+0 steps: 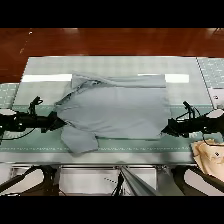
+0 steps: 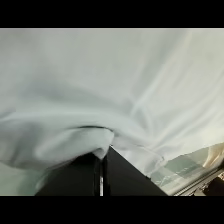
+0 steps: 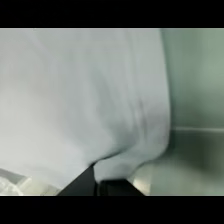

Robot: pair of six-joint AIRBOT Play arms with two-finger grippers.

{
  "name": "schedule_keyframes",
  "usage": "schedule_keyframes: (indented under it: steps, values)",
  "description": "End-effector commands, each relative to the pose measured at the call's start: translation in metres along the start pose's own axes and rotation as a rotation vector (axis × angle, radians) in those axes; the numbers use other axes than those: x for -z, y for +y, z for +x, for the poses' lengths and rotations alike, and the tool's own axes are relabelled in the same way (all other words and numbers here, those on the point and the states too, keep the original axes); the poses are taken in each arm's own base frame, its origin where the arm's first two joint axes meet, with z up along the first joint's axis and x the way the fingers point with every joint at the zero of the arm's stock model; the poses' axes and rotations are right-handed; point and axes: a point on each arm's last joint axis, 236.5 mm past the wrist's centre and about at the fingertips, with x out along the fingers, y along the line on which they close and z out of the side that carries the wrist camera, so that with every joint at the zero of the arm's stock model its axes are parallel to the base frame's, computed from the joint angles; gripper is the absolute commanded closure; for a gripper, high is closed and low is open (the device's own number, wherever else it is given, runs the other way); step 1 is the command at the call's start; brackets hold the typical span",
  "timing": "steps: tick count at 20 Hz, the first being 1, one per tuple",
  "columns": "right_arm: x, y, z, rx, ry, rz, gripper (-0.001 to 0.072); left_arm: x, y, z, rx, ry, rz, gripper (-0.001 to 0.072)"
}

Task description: Fold the shirts.

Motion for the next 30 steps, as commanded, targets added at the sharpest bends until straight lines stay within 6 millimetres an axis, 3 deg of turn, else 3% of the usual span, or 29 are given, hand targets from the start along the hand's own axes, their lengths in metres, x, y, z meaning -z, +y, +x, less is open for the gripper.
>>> schedule_keyframes:
  steps: [1,2,3,4,6,8,10,11,13,14,16,19,21,24,26,28,30]
  values:
    - [-0.015,0.051,-0.026,-0.108,-0.043,-0.12,0.0688,-0.02,-0.033,-0.024,0.05,-0.049,0.105,0.0684]
    - [-0.029,0.069,-0.052,-0.114,-0.11,-0.186,0.0688,-0.034,-0.056,-0.046,0.059,-0.109,0.179,0.0684]
    - [-0.048,0.096,-0.09,-0.12,-0.229,-0.27,0.0688,-0.055,-0.093,-0.08,0.086,-0.225,0.275,0.0684]
    - [-0.063,0.125,-0.135,-0.125,-0.367,-0.358,0.0688,-0.07,-0.141,-0.123,0.128,-0.365,0.385,0.0684]
    - [-0.076,0.193,-0.248,-0.112,-0.705,-0.535,0.0688,-0.07,-0.236,-0.219,0.186,-0.641,0.595,0.0684]
    - [-0.056,0.254,-0.372,-0.086,-1.075,-0.663,0.0688,-0.03,-0.324,-0.325,0.184,-0.968,0.827,0.0684]
    - [-0.012,0.291,-0.477,-0.038,-1.396,-0.722,0.0688,0.032,-0.385,-0.411,0.165,-1.266,1.006,0.0684]
    - [0.012,0.3,-0.518,-0.011,-1.516,-0.722,0.0689,0.064,-0.405,-0.442,0.145,-1.383,1.075,0.0684]
    - [0.05,0.306,-0.564,0.033,-1.648,-0.703,0.0689,0.118,-0.427,-0.481,0.076,-1.544,1.178,0.0684]
    - [0.064,0.307,-0.574,0.05,-1.673,-0.698,0.0688,0.138,-0.431,-0.493,0.052,-1.59,1.185,0.0684]
    - [0.082,0.303,-0.573,0.073,-1.646,-0.682,0.0688,0.159,-0.425,-0.502,-0.02,-1.612,1.158,0.0684]
    - [0.089,0.286,-0.539,0.135,-1.48,-0.658,0.0689,0.163,-0.4,-0.483,-0.16,-1.497,1.114,0.0684]
    - [0.089,0.26,-0.511,0.21,-1.342,-0.611,0.0688,0.158,-0.377,-0.463,-0.231,-1.381,1.069,0.0684]
    - [0.086,0.199,-0.468,0.407,-1.068,-0.516,0.0689,0.134,-0.331,-0.419,-0.308,-1.11,0.954,0.0685]
    - [0.074,0.184,-0.453,0.418,-0.968,-0.449,0.0689,0.111,-0.294,-0.376,-0.31,-0.852,0.844,0.0684]
    - [0.044,0.181,-0.437,0.409,-0.874,-0.444,0.0689,0.08,-0.264,-0.339,-0.275,-0.671,0.731,0.0684]
    - [0.001,0.167,-0.404,0.41,-0.72,-0.417,0.0689,0.046,-0.231,-0.301,-0.252,-0.525,0.636,0.0685]
